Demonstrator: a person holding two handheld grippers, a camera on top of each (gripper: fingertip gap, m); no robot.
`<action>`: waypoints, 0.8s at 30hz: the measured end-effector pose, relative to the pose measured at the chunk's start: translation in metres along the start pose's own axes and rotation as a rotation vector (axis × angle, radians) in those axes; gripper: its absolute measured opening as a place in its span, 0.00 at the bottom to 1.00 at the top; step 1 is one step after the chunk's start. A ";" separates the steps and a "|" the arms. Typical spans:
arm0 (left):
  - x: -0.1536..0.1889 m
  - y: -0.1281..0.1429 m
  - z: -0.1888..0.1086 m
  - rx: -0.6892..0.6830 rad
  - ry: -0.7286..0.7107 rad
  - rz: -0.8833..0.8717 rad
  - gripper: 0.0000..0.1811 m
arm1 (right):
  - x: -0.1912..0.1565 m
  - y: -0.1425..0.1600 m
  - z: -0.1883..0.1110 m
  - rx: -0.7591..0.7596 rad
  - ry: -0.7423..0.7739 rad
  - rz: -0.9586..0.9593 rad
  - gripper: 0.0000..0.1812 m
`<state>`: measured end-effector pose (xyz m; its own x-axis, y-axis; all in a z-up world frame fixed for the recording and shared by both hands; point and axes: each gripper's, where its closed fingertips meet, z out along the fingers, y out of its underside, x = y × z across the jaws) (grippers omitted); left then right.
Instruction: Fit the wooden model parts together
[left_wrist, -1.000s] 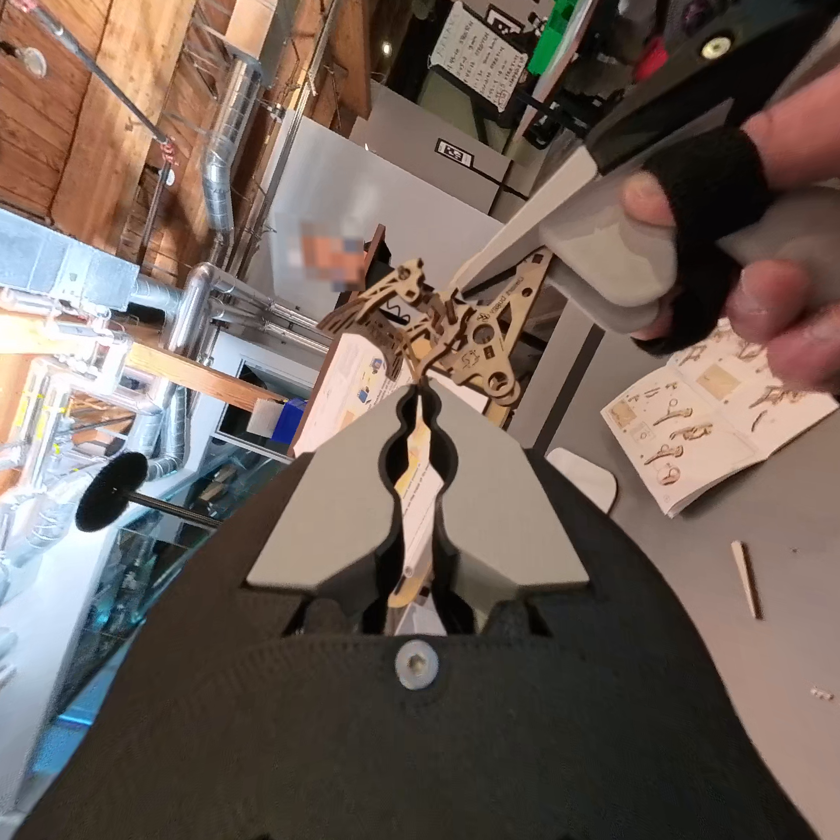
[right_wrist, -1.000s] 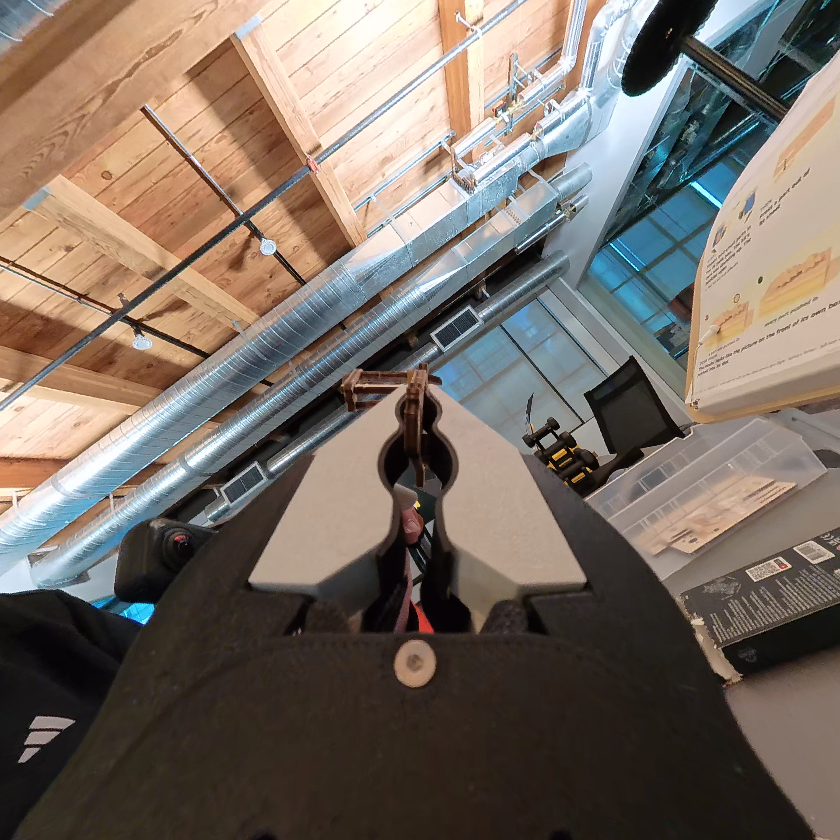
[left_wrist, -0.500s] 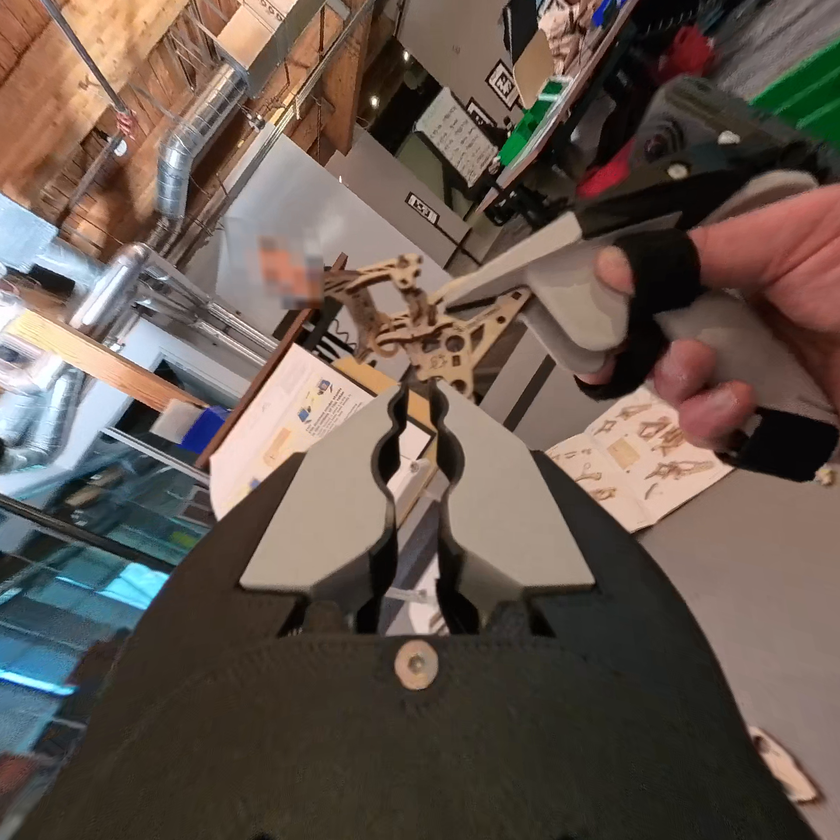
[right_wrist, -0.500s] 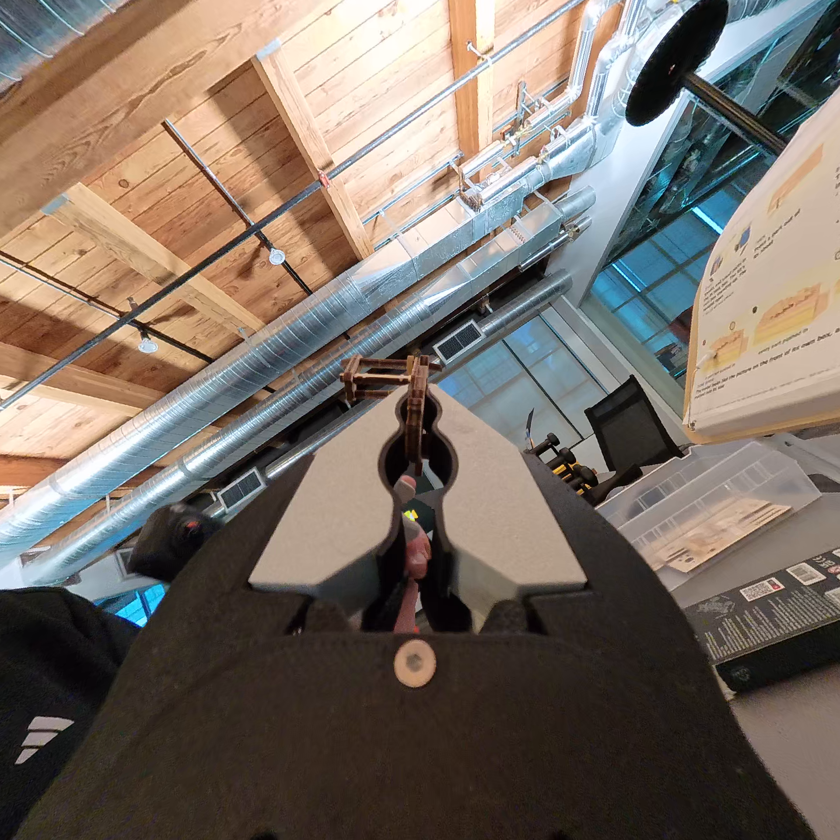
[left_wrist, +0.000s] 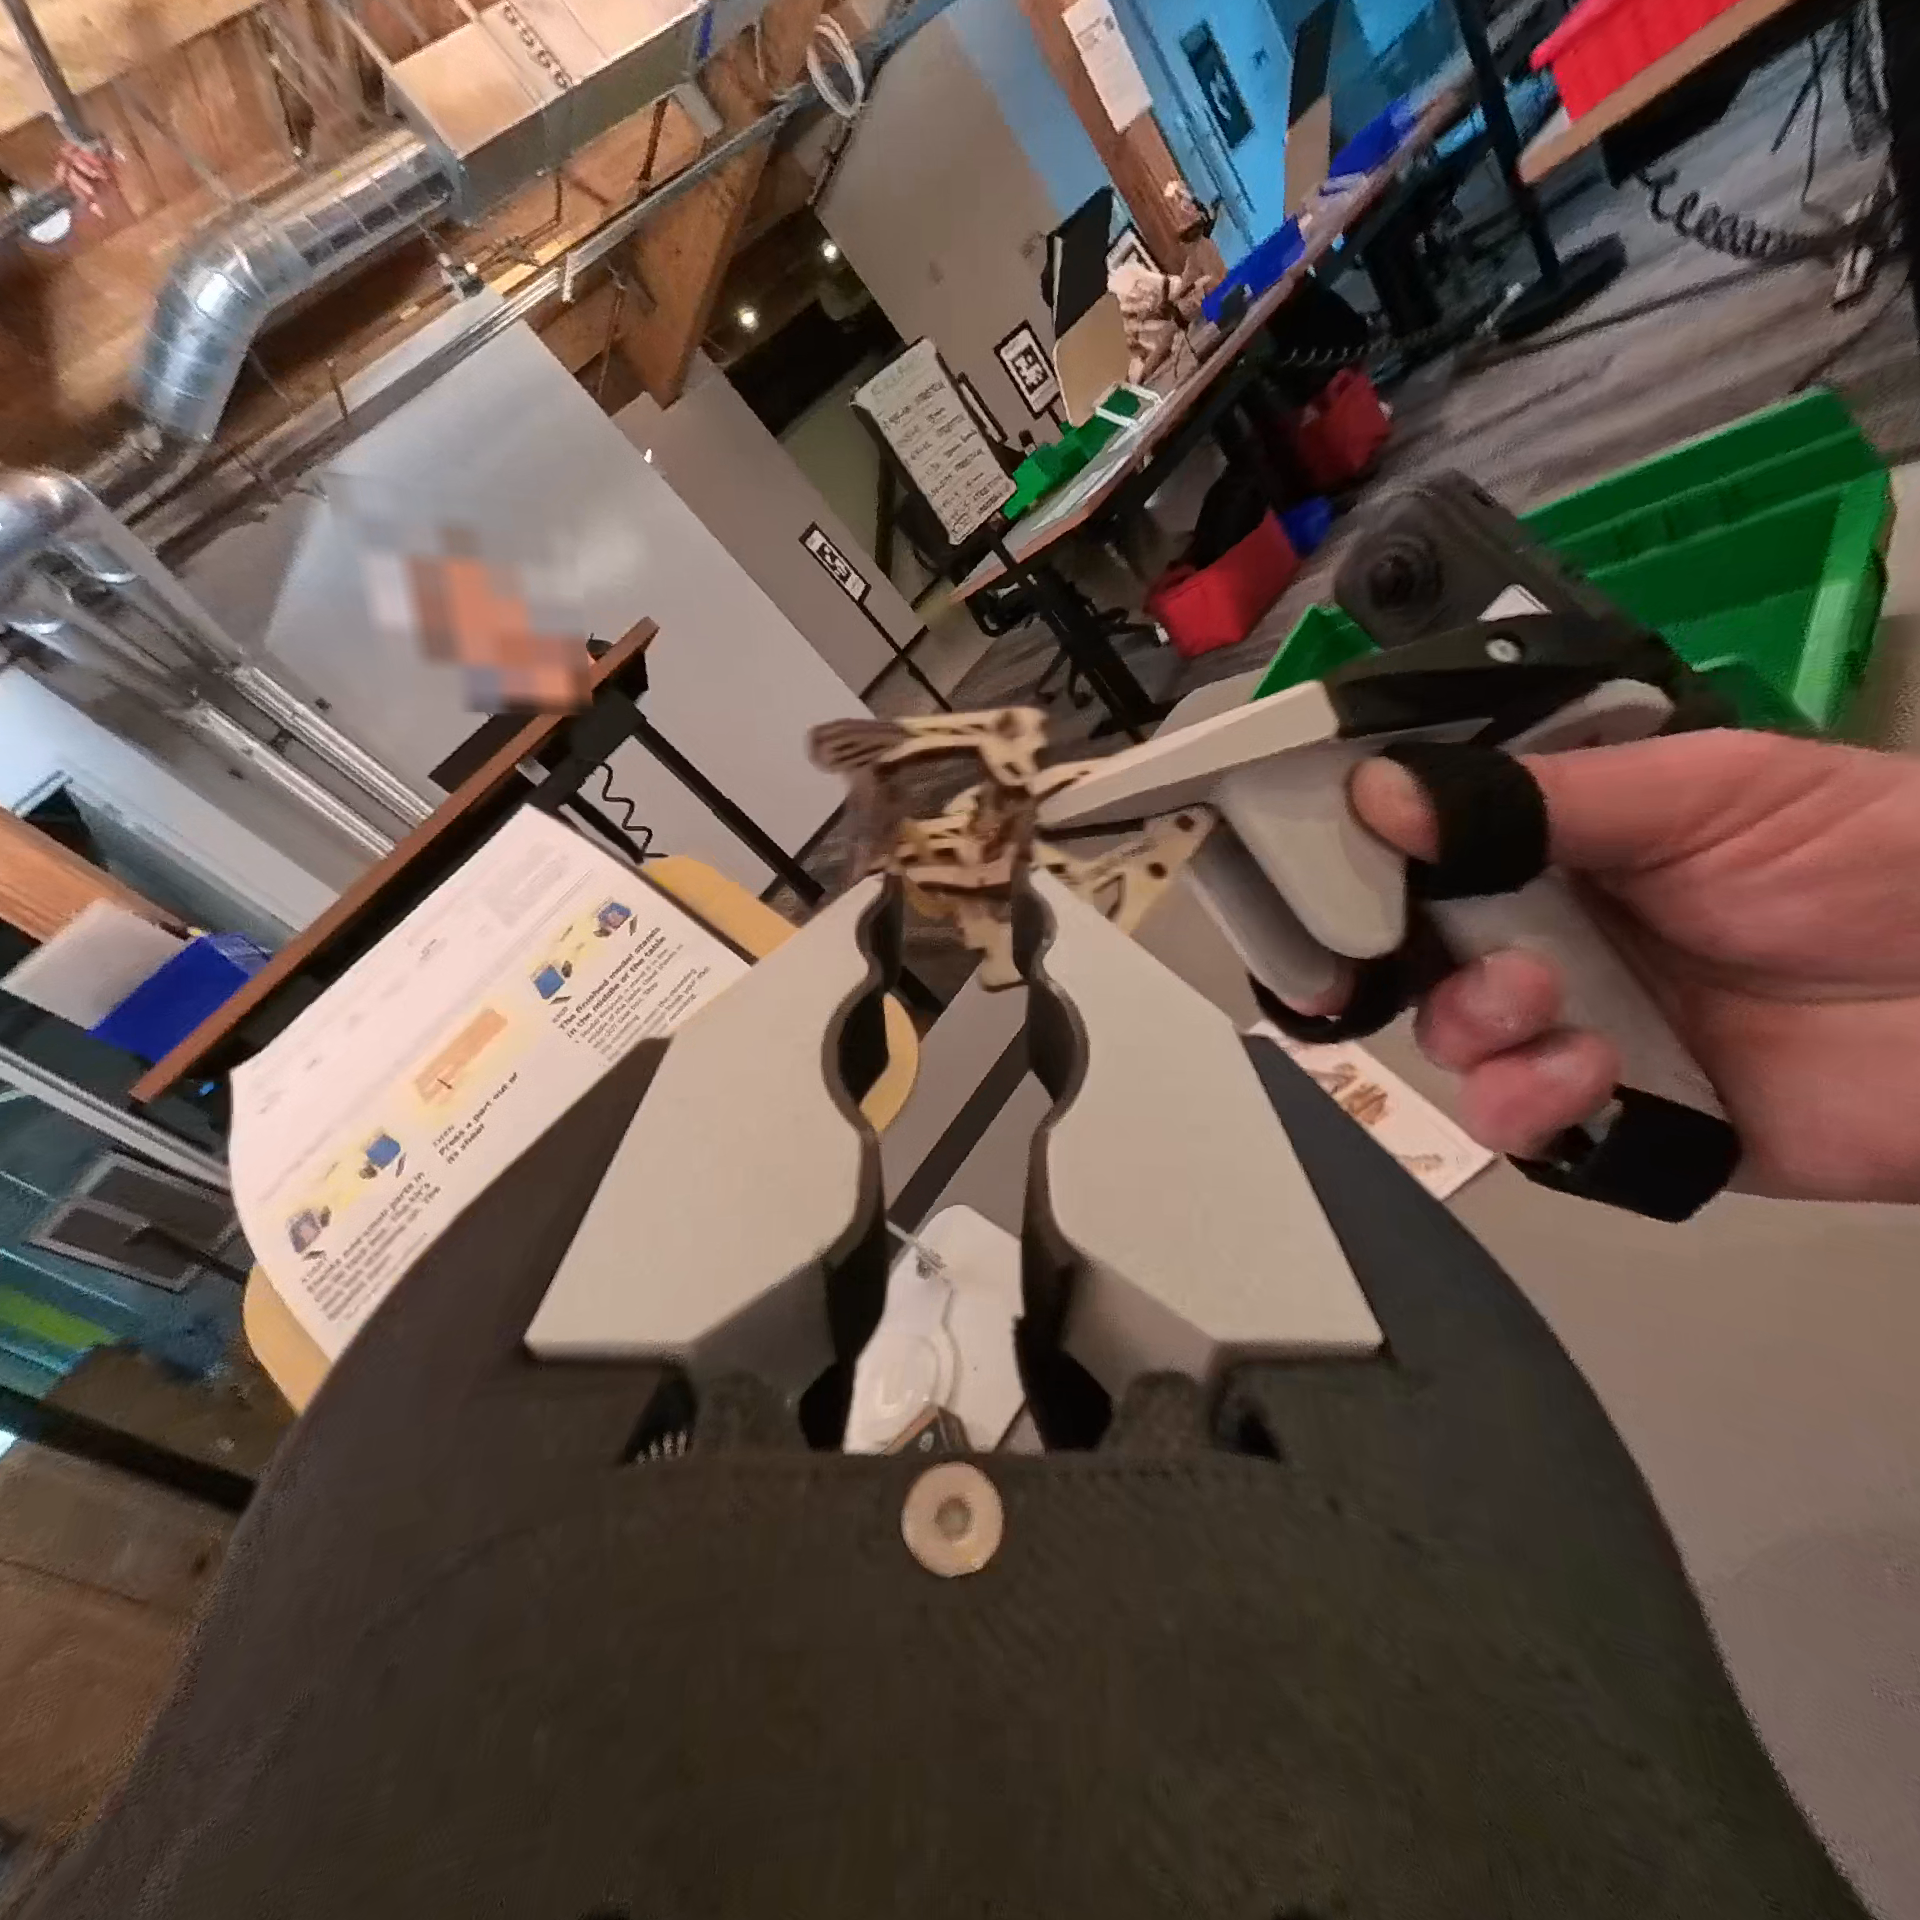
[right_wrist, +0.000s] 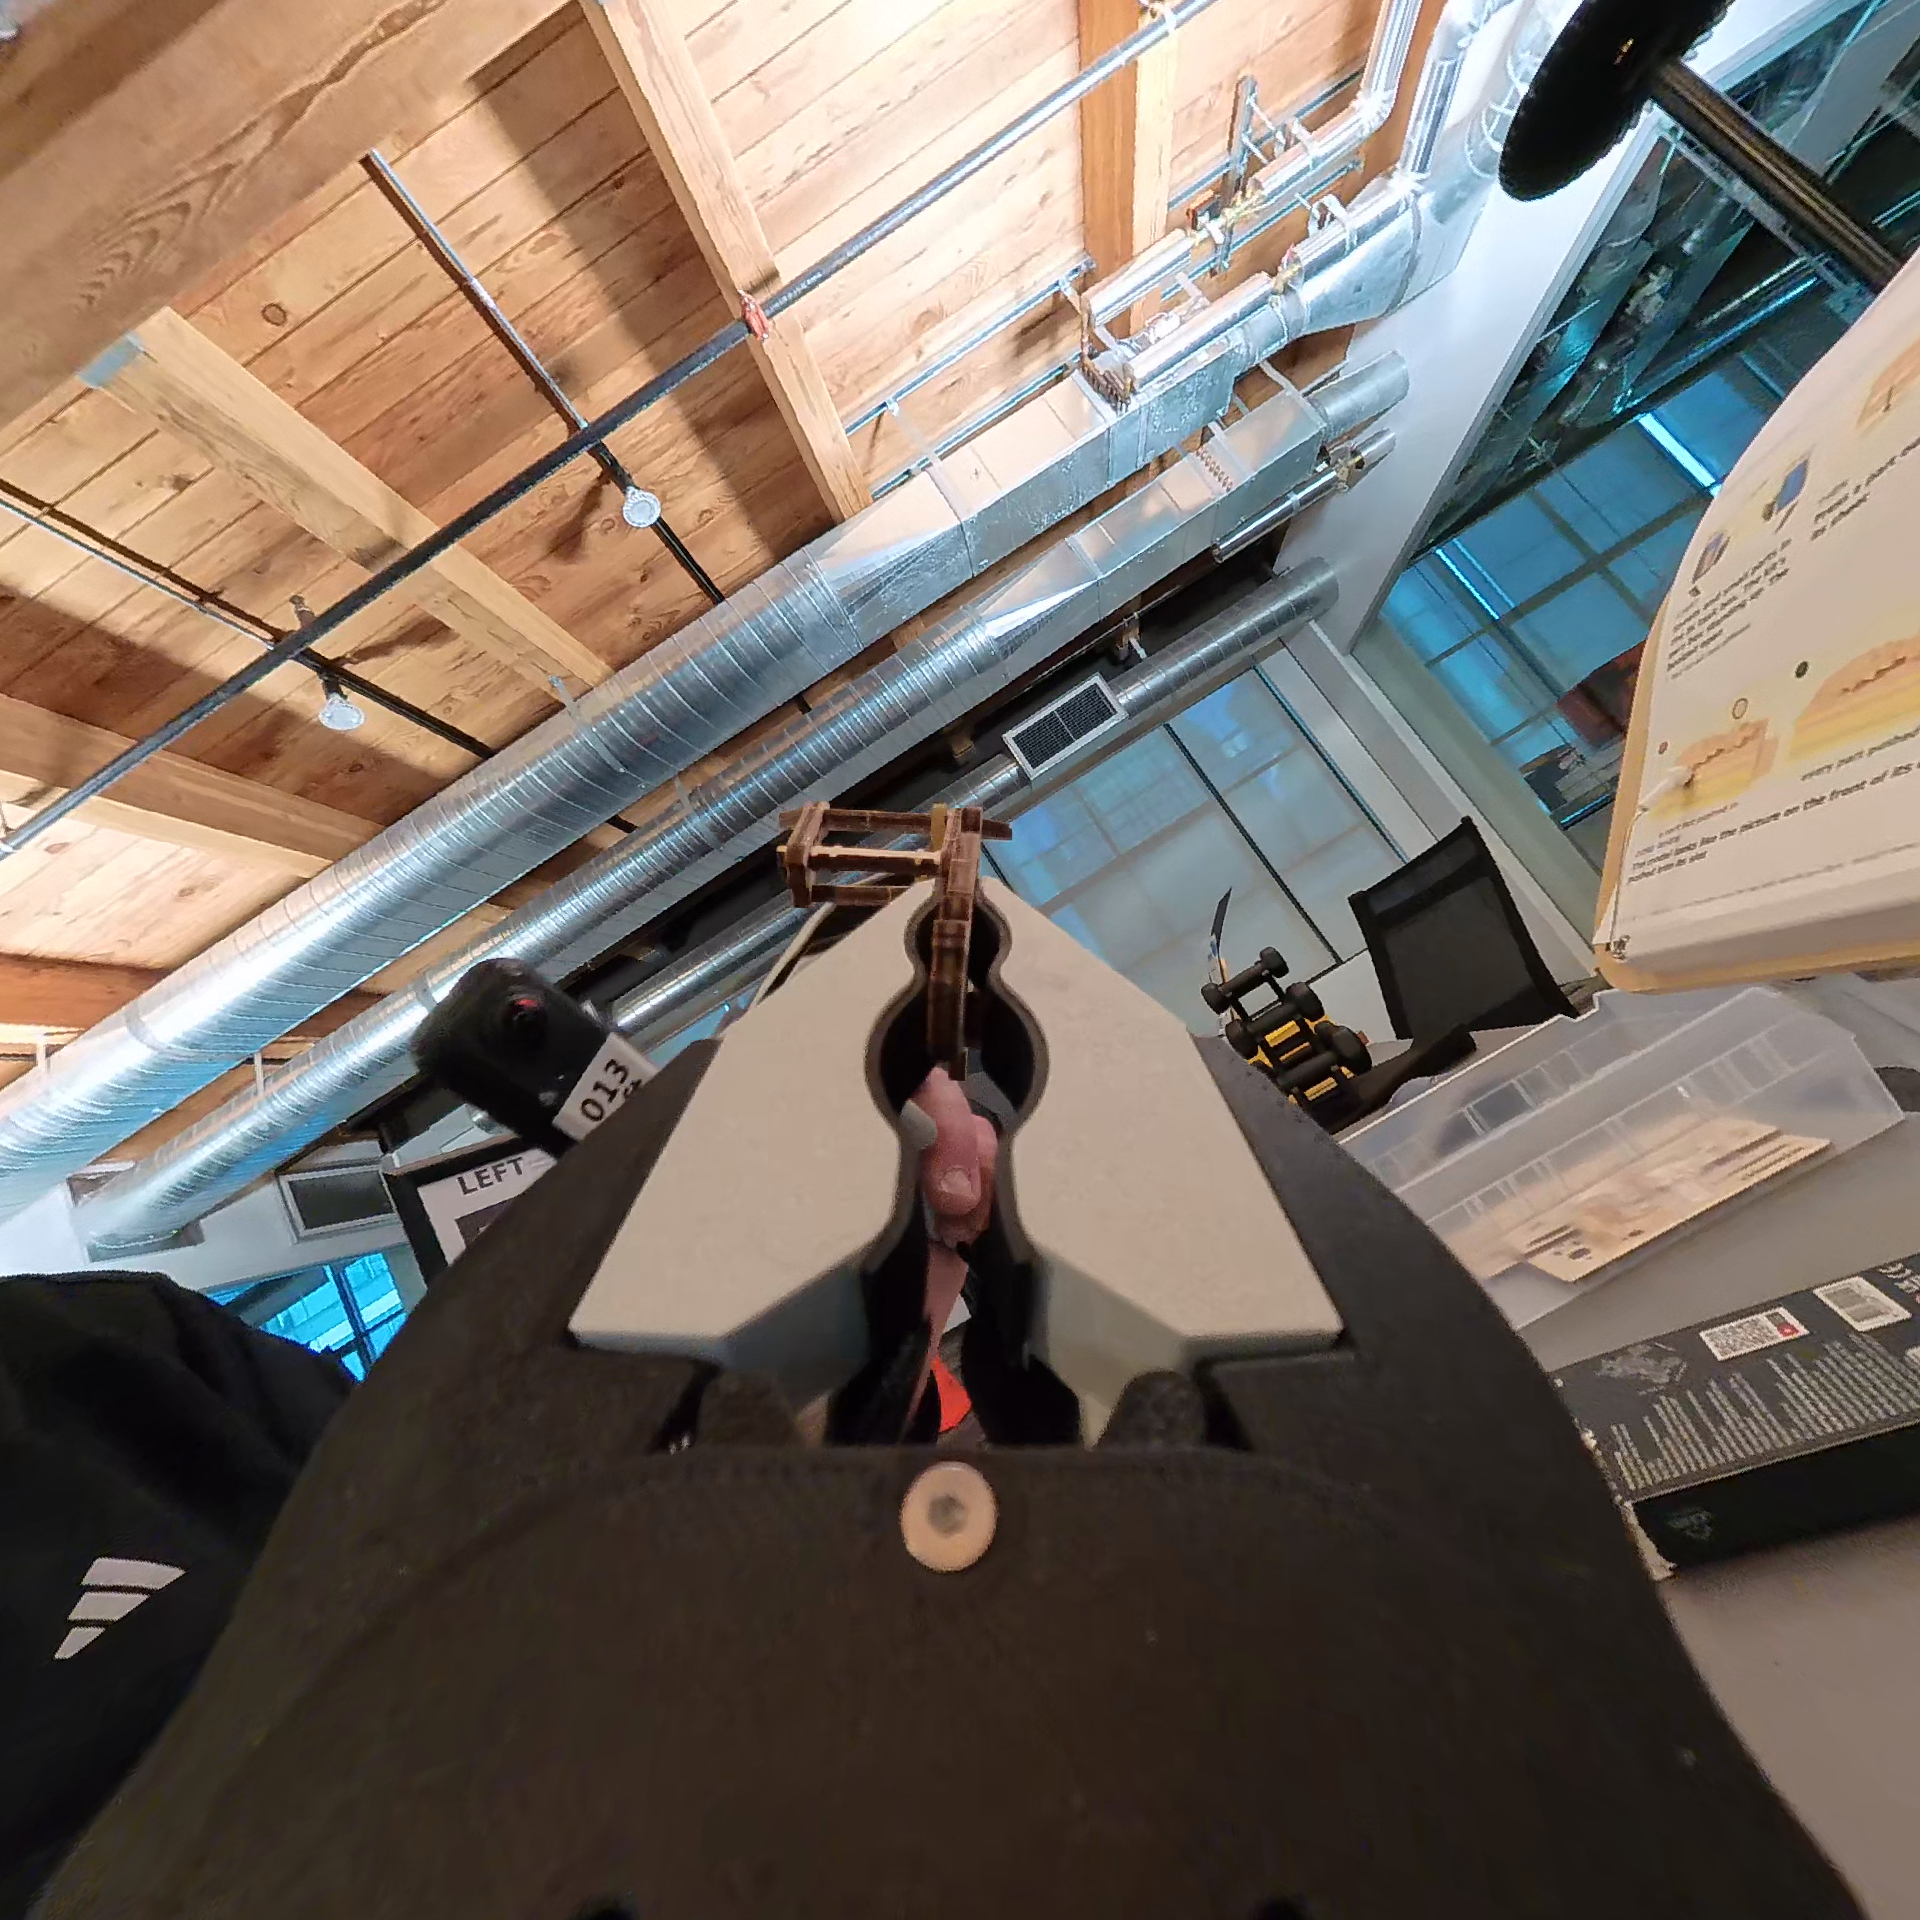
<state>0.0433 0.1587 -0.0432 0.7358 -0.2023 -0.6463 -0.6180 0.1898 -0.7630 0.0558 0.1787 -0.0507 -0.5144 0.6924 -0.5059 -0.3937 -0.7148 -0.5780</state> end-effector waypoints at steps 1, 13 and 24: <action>0.006 0.001 0.001 -0.016 0.007 0.025 0.10 | 0.001 0.000 0.000 0.001 0.003 0.001 0.00; -0.001 0.008 0.001 -0.032 -0.011 -0.057 0.11 | 0.001 0.001 -0.002 -0.005 0.003 -0.001 0.00; 0.016 0.009 0.003 -0.064 -0.005 0.106 0.09 | 0.004 0.005 -0.001 -0.022 0.014 -0.003 0.00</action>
<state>0.0499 0.1600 -0.0602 0.6668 -0.1791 -0.7234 -0.7086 0.1483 -0.6899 0.0526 0.1774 -0.0562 -0.5026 0.6959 -0.5129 -0.3784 -0.7105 -0.5933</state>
